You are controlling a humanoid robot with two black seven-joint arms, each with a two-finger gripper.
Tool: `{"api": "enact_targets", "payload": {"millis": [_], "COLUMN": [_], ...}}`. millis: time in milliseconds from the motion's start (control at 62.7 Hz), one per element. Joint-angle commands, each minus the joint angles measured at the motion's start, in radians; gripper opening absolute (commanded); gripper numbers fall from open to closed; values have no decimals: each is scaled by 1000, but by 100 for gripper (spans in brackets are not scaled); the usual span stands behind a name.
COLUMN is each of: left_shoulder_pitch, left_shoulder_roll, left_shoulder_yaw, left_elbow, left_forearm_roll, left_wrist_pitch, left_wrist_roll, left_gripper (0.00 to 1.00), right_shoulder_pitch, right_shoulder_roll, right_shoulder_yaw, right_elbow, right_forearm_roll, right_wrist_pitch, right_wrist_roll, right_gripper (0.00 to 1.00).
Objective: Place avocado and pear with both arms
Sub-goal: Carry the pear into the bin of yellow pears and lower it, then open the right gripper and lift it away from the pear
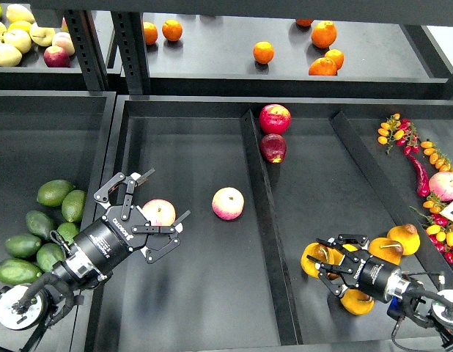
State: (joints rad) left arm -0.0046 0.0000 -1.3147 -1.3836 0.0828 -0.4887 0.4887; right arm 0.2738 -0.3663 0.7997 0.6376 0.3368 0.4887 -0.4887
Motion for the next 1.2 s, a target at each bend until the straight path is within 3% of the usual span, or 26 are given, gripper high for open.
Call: {"api": "enact_targets", "payload": {"millis": [0,335,430,558,797,1179], "left_shoulder_pitch": [0,0,0,0,0,0], "left_shoulder_roll": [0,0,0,0,0,0], "left_shoulder_yaw": [0,2,2,2,2,2], "left_elbow": [0,0,0,0,0,0], "left_forearm_roll": [0,0,0,0,0,0], "left_wrist_pitch": [0,0,0,0,0,0], "left_wrist_roll": [0,0,0,0,0,0], "left_gripper": [99,99,99,99,99,99], "right_shoulder_pitch": [-15,-21,-19,-21,-13,87], "right_shoulder_roll": [4,26,29,29,29,24], "right_shoulder_yaw": [0,-19,-19,-19,-16,151], "right_elbow": [-6,-9,-9,-9,2,106], "right_forearm_roll": [-10,-21,-21,-19,-15,4], "right_wrist_pitch": [0,0,0,0,0,0], "right_wrist_roll": [0,0,0,0,0,0], "right_gripper": [31,41,53,60,90,93]}}
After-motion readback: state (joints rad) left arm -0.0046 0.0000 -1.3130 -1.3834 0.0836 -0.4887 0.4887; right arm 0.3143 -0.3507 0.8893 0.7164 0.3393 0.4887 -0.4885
